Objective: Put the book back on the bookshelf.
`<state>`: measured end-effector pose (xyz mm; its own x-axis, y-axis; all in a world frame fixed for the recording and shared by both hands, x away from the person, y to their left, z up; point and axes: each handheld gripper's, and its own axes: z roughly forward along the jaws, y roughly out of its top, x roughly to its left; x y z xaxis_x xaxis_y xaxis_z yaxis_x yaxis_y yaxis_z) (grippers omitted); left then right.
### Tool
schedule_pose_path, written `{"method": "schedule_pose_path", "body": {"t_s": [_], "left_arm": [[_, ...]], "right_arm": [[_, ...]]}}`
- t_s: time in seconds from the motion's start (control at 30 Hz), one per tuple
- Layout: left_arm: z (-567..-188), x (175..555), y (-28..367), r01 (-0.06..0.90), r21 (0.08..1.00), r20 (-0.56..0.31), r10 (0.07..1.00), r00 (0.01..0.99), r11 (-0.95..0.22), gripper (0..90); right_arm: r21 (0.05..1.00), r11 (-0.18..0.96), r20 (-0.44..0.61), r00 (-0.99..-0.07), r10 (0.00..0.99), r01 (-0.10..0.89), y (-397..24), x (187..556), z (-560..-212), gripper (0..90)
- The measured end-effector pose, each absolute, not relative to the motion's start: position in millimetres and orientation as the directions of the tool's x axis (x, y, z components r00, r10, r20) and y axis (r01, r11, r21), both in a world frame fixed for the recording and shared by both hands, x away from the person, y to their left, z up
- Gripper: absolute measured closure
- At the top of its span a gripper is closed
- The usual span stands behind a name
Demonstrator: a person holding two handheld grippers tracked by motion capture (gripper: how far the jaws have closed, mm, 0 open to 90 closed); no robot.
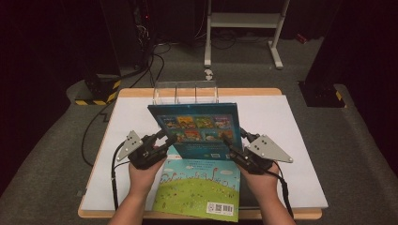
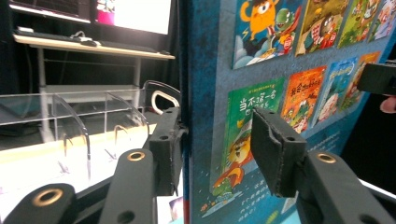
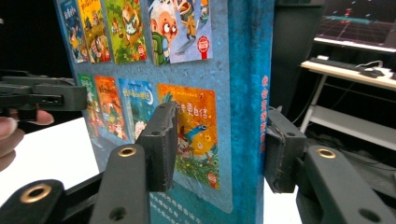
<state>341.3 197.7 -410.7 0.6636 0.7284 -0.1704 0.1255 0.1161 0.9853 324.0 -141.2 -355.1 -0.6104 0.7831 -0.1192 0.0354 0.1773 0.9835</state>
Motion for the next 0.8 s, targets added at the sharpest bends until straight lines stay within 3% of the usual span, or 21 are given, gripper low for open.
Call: {"method": "schedule_pose_path", "body": {"t_s": [0.2,0.4,0.53,0.67,0.7,0.73,0.8], "left_arm": [[-413,340,204,0.160,0.979,-0.200,0.698,0.688,0.123,52.4],[-412,338,206,0.193,0.972,-0.232,0.680,0.696,0.134,51.8],[-410,332,212,0.174,0.980,-0.192,0.711,0.677,0.099,52.2],[-409,329,222,0.149,0.985,-0.165,0.752,0.639,0.089,48.8],[-408,328,229,0.164,0.982,-0.172,0.779,0.603,0.090,45.8],[-408,328,229,0.164,0.982,-0.172,0.779,0.603,0.090,45.9],[-408,327,239,0.168,0.982,-0.174,0.793,0.583,0.092,45.9]], "right_arm": [[0.973,0.156,0.005,-0.687,0.726,0.172,-151,330,-358,48.6],[0.967,0.206,-0.038,-0.715,0.699,0.150,-147,332,-359,48.7],[0.962,0.232,-0.049,-0.740,0.671,0.146,-145,336,-358,50.1],[0.955,0.267,-0.063,-0.793,0.606,0.128,-139,337,-361,60.5],[0.950,0.291,-0.068,-0.835,0.545,0.113,-131,334,-363,74.1],[0.948,0.305,-0.091,-0.841,0.533,0.091,-126,331,-364,81.3],[0.945,0.321,-0.120,-0.839,0.530,0.068,-118,326,-365,82.3]]}}
